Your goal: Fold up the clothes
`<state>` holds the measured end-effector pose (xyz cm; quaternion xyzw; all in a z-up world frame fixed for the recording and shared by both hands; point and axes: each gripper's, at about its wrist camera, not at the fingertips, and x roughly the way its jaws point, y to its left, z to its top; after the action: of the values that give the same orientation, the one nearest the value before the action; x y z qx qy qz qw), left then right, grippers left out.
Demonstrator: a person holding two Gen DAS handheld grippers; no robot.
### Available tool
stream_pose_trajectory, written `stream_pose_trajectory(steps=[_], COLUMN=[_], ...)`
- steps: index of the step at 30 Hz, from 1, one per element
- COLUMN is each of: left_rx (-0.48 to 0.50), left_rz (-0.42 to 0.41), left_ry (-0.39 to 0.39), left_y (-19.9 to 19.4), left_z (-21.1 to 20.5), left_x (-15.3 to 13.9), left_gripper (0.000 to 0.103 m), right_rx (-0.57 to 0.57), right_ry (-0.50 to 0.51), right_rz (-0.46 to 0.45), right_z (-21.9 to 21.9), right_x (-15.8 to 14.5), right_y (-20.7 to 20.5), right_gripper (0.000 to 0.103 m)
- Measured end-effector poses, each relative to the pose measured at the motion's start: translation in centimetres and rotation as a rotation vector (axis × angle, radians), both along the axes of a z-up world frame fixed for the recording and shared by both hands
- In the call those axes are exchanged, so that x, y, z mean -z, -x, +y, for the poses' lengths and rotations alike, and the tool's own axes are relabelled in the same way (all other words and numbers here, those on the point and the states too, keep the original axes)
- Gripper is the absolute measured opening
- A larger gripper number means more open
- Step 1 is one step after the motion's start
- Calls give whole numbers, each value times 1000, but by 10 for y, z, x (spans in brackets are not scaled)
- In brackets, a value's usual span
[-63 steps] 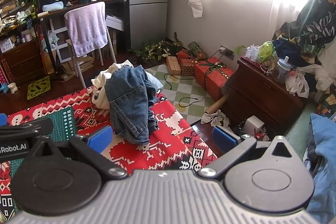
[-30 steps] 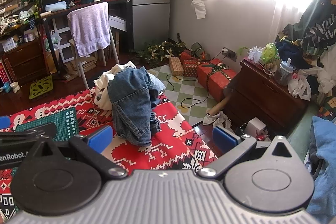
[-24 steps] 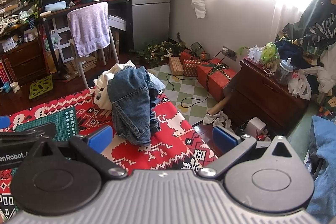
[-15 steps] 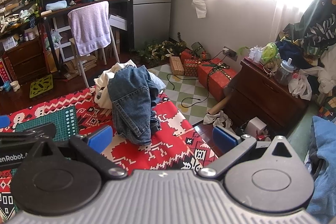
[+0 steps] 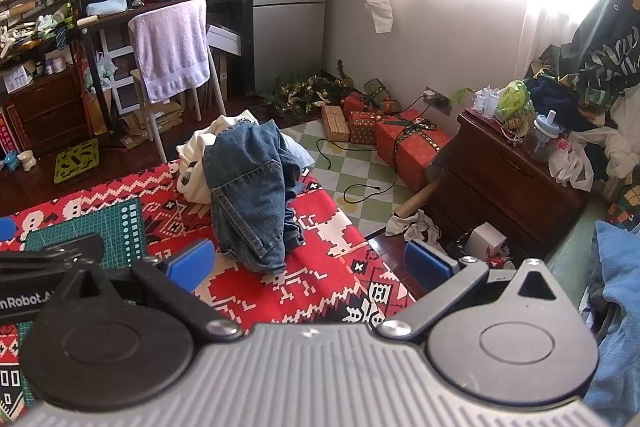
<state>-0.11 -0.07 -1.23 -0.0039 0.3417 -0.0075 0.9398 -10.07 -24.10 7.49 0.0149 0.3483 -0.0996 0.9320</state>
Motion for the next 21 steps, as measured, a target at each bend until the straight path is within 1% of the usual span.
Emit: stream_pose_trajectory(steps=[4,9,14,15,18,21], left_rx=[-7,-19,-20,-24,-48,-59], left_rz=[3,-6,-25,-24,-11,-27], left_ry=[10,41,106,109,79,80], left_y=[-1,-3,-6,-7,-11,-10], left_z=[2,8,17,18,17,20], left_x=[4,10,22,24,32,39], left_gripper=[102,102,102,102,102,102], right_rx=[1,-4,-1,-3,-11,-20], right_ry=[3,-21,-65,-73,-75,-77], right_rz=[5,9,9,13,13,-5], right_z=[1,-1,-5,-6,-6,-4], right_x=[4,10,22,25,36,46], right_y=[-3,-7,-14,-16,-21,-22], right_gripper=[103,103,103,103,103,103])
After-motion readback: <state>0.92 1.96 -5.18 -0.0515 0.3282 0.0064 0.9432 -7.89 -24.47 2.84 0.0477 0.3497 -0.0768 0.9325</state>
